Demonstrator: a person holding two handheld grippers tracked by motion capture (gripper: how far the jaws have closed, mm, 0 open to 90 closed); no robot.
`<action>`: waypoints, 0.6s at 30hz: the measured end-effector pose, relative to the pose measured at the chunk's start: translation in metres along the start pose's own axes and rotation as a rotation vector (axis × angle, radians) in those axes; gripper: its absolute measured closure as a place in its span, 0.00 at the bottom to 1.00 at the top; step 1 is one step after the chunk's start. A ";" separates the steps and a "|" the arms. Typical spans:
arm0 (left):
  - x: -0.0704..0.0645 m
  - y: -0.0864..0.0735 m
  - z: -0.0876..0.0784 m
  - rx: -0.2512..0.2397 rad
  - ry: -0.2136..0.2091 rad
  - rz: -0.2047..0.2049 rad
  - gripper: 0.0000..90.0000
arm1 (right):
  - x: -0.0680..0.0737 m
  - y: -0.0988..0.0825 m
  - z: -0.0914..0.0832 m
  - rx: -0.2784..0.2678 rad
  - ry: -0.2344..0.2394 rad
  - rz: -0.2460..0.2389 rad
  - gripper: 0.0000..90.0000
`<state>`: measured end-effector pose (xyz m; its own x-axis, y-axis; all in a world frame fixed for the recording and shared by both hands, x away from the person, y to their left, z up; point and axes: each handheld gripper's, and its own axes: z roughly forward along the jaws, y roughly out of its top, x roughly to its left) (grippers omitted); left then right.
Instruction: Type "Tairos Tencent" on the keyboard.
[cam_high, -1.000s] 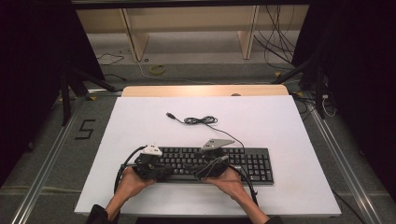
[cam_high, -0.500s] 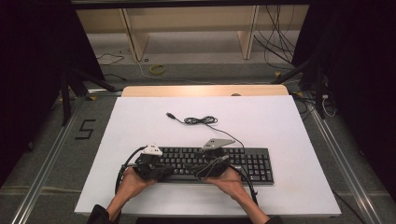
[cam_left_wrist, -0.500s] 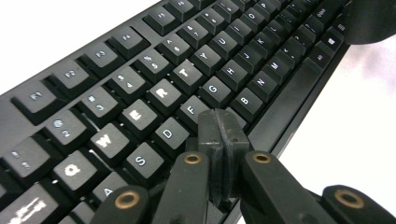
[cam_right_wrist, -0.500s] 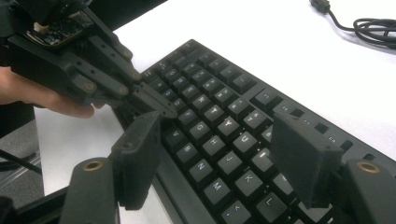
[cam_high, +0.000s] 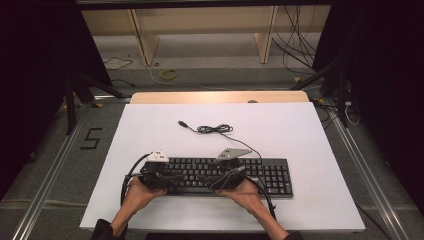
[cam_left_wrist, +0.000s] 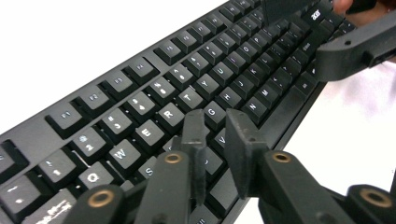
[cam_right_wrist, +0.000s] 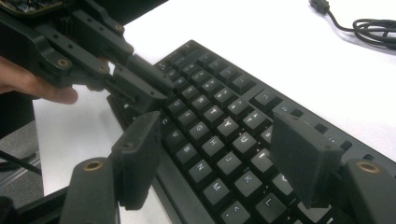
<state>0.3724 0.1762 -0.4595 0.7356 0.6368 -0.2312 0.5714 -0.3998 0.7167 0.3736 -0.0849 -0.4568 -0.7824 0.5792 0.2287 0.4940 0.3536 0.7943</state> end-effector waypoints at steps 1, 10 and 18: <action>0.000 0.001 -0.001 -0.002 -0.001 -0.006 0.82 | 0.000 0.000 0.000 0.000 0.000 0.000 0.39; 0.004 0.004 -0.004 -0.018 0.036 -0.034 0.60 | 0.000 0.000 -0.001 -0.003 0.002 0.000 0.39; 0.010 0.008 -0.008 -0.043 0.062 -0.065 0.47 | -0.001 0.000 -0.002 -0.007 0.012 0.010 0.39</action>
<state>0.3815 0.1845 -0.4514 0.6726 0.7006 -0.2381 0.6003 -0.3285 0.7292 0.3732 -0.0867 -0.4563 -0.7819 0.5740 0.2431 0.4991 0.3427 0.7959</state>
